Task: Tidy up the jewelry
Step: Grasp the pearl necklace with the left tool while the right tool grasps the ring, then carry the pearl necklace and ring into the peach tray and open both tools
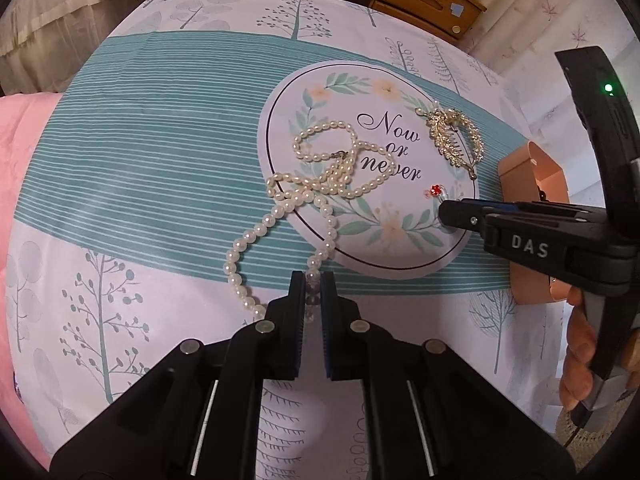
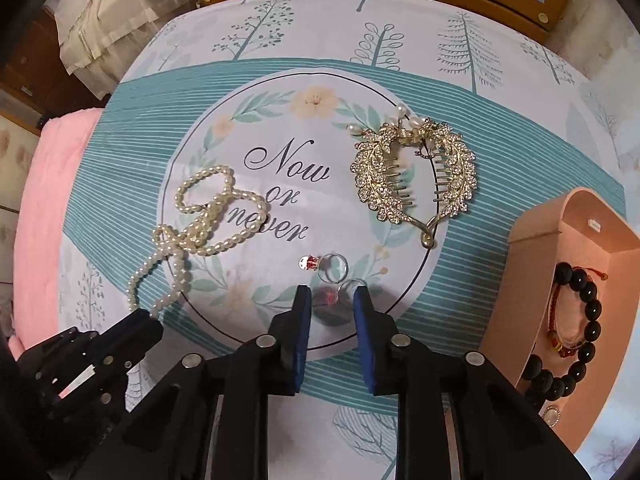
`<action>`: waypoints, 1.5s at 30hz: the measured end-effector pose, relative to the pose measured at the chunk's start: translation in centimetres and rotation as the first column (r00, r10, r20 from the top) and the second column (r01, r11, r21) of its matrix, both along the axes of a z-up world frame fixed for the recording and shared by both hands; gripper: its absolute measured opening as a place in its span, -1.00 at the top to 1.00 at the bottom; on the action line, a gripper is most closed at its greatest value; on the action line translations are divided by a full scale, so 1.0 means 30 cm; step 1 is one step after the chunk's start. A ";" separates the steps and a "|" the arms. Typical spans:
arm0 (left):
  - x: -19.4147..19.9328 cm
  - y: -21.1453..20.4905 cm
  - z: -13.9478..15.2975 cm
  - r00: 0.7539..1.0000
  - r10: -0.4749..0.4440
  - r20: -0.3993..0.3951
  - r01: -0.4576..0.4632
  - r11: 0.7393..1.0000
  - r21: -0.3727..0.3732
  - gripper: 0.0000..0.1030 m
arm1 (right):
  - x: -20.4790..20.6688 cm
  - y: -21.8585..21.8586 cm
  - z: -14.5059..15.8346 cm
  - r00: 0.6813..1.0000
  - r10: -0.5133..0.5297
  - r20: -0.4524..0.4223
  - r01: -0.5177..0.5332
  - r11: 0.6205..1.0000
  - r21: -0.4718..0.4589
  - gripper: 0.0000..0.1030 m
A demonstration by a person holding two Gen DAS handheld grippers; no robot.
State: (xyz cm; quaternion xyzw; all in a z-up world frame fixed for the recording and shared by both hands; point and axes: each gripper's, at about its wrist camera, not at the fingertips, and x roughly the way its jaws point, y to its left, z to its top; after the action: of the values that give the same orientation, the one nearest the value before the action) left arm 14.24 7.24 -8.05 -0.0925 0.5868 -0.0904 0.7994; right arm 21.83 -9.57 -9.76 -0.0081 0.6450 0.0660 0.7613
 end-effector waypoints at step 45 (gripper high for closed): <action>0.011 -0.767 0.441 0.924 -0.310 0.224 0.327 0.944 -0.044 0.90 | -0.475 -0.769 0.257 0.948 -0.278 0.154 0.239 0.943 0.230 0.86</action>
State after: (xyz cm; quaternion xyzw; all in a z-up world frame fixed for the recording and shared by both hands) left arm 14.57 -15.77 5.17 -0.0177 0.5003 -0.2521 0.8282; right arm 7.57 -32.65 -2.04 0.1507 0.5568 0.0312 0.8163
